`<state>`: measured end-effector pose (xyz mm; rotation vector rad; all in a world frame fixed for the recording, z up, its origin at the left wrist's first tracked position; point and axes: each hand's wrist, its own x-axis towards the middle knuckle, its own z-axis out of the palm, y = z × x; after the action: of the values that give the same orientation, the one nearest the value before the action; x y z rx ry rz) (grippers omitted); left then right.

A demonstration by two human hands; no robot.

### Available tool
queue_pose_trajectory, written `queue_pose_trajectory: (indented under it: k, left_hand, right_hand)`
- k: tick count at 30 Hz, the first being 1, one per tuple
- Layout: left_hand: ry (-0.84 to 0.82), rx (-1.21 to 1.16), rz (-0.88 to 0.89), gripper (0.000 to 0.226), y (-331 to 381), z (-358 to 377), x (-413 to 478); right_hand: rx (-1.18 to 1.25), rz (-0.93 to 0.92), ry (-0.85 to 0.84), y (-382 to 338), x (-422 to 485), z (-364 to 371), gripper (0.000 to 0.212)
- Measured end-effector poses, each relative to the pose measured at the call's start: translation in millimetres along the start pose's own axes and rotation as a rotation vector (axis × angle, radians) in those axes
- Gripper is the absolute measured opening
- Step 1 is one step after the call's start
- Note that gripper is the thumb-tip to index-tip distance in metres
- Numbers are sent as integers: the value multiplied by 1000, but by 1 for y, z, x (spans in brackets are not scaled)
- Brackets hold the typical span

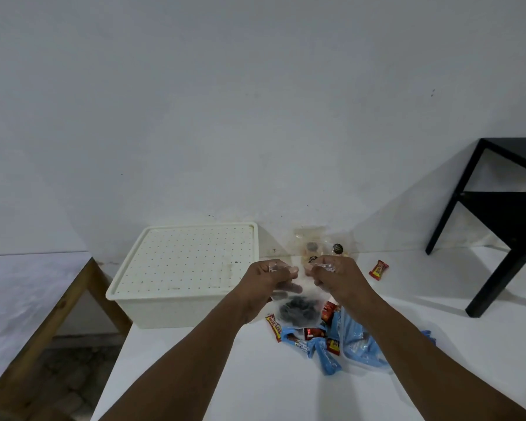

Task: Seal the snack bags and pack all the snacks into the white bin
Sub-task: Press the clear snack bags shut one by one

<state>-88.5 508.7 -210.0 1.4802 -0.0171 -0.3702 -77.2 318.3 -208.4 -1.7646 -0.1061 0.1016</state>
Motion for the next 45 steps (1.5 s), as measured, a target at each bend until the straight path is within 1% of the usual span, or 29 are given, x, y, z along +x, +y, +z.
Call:
queue_pose_trajectory:
  k: [3,5,6,8,10,12,14,16,18,22,24,26,28,30,32,35,38,40,42,45]
  left_hand:
    - [64,-56,22,18,-2,-3,1]
    - [95,-84,56,15,0,-6,2]
    - [101,-97,79,14,2,-7,3]
    - [113,-111,111,21,5,-8,5]
    - [124,-108,106,19,6,-9,7]
    - [85,-93,72,18,7,-9,7]
    - [23,-31,32,26,10,-7,8]
    - [-1,73,35,35,13,-4,11]
    - [10,123,69,33,14,1,15]
    - [28,125,126,17,17,11,24]
    - [46,168,144,16,15,16,29]
    - [45,173,129,19,12,21,32]
    - [53,130,119,21,8,25,36]
    - [85,40,119,19,5,29,40]
    - [115,-43,104,18,4,34,45]
    - [110,-103,99,17,9,44,55]
    - [106,-98,89,25,15,55,64]
    - [43,-157,-9,30,17,59,69]
    - [-57,-226,-144,33,19,62,75]
    - [-168,-201,-231,36,16,69,85]
  right_hand:
    - [-3,-14,23,-6,5,-1,18]
    - [26,-6,22,-7,5,-3,18]
    - [67,5,9,-6,4,-3,19]
    - [181,38,-2,-4,2,-4,20]
    - [223,44,26,-3,0,-7,20]
    - [186,13,37,-1,0,-11,19]
    - [127,-28,12,-4,0,-15,19]
    - [108,-61,-18,-7,2,-19,15]
    - [117,-65,-26,-8,5,-22,12]
    - [116,-12,-28,1,7,-28,14]
    - [140,19,-12,9,7,-33,17]
    - [131,30,24,15,7,-38,19]
    - [112,30,64,17,10,-44,20]
    - [141,30,98,17,15,-53,20]
    - [176,48,99,16,21,-63,21]
    - [260,104,36,18,28,-76,27]
    - [310,137,-16,23,35,-90,33]
    - [286,139,-63,25,41,-104,34]
    - [217,116,-164,23,48,-120,42]
    - [69,52,-298,14,56,-136,40]
